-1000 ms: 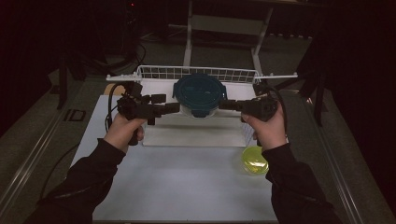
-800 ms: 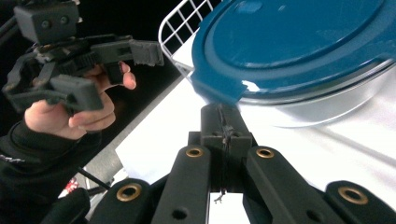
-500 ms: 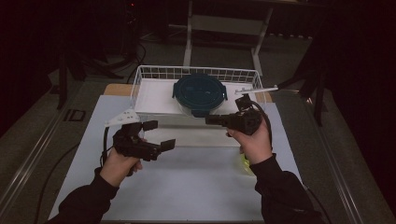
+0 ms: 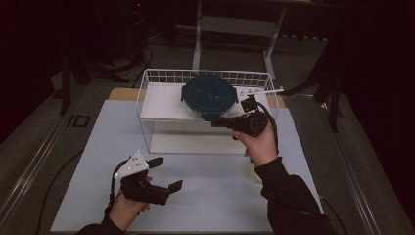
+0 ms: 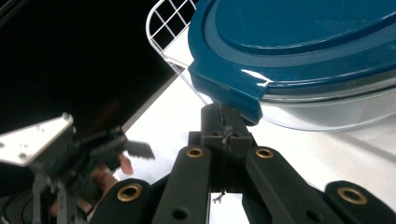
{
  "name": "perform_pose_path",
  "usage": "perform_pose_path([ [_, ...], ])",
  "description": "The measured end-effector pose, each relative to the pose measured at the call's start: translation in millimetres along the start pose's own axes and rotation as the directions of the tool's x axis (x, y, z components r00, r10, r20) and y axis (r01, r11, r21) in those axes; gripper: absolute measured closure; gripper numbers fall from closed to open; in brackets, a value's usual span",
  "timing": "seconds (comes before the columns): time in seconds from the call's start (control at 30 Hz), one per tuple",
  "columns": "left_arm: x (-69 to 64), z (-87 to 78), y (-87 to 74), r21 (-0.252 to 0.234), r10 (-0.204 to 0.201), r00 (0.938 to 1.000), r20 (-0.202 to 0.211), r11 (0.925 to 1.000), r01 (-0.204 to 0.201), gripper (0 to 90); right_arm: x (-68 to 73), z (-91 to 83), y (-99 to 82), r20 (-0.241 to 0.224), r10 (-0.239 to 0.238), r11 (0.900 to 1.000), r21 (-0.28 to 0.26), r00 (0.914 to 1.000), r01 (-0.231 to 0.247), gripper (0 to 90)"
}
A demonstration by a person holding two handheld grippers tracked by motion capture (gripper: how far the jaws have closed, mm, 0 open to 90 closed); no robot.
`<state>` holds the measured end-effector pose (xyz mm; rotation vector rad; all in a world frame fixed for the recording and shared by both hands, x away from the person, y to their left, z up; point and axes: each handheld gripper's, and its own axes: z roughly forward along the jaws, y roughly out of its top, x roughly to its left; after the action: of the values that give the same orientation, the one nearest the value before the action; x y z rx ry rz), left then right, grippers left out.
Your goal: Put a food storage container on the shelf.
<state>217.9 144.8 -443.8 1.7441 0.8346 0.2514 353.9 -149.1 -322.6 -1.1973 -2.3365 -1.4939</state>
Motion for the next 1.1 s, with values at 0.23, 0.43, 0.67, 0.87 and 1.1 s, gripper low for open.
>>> perform_pose_path([
  [0.23,-6.5,7.4,-16.3,0.018,0.054,0.9985,-0.004,0.9984,-0.054,0.0,1.5,6.4,8.3,0.030,-0.009,1.0000,0.001,0.9995,0.009,90.0],
  [0.43,-7.1,6.8,-18.8,0.003,0.068,0.9976,-0.016,0.9977,-0.068,0.0,-2.9,9.2,12.4,0.042,-0.001,1.0000,-0.006,0.9991,0.002,90.0],
  [0.67,-5.9,6.5,-20.3,-0.002,0.067,0.9976,-0.018,0.9978,-0.067,0.0,-8.7,9.1,15.8,0.059,0.010,0.9998,-0.018,0.9982,-0.009,90.0],
  [0.87,0.7,4.6,-18.8,-0.005,0.046,0.9988,-0.020,0.9989,-0.046,0.0,-13.1,11.5,15.1,0.044,0.024,0.9995,-0.019,0.9987,-0.023,90.0],
  [1.1,2.8,-0.6,-15.5,-0.009,0.063,0.9979,-0.015,0.9980,-0.063,0.0,-7.0,9.8,4.8,0.024,-0.022,0.9997,-0.007,0.9995,0.023,86.1],
])
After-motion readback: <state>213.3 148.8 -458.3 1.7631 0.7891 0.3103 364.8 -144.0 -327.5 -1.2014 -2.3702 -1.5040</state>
